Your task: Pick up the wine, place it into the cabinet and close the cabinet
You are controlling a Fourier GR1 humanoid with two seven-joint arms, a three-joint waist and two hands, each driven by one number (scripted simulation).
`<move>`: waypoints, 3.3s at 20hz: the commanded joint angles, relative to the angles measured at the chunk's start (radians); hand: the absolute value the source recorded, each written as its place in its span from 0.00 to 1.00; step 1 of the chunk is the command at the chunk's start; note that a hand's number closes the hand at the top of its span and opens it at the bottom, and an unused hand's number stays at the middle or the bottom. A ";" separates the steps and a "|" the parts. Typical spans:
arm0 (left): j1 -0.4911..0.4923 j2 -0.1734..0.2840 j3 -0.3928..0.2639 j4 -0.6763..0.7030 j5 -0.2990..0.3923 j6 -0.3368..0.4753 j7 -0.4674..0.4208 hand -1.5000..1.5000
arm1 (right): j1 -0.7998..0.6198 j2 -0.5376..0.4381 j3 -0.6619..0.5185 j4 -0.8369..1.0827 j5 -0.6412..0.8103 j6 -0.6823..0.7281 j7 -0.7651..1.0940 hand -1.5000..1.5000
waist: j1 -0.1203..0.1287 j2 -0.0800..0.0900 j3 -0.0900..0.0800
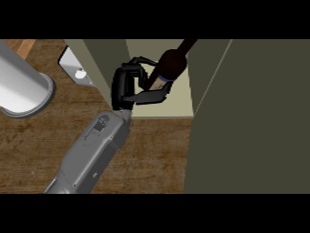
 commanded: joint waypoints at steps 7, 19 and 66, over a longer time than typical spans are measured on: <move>-0.186 -0.002 0.068 0.282 0.038 -0.013 -0.041 1.00 | 0.021 0.012 0.032 -0.098 -0.041 -0.003 0.059 0.00 | -0.007 0.002 -0.001; -0.324 0.012 0.160 0.523 0.024 -0.015 -0.232 1.00 | 0.018 0.004 -0.019 -0.045 -0.076 0.022 -0.004 0.00 | -0.015 0.008 0.000; -0.424 0.035 0.294 0.836 0.031 -0.007 -0.308 0.00 | 0.018 0.025 0.010 -0.026 -0.065 0.048 -0.050 0.00 | -0.058 0.024 0.000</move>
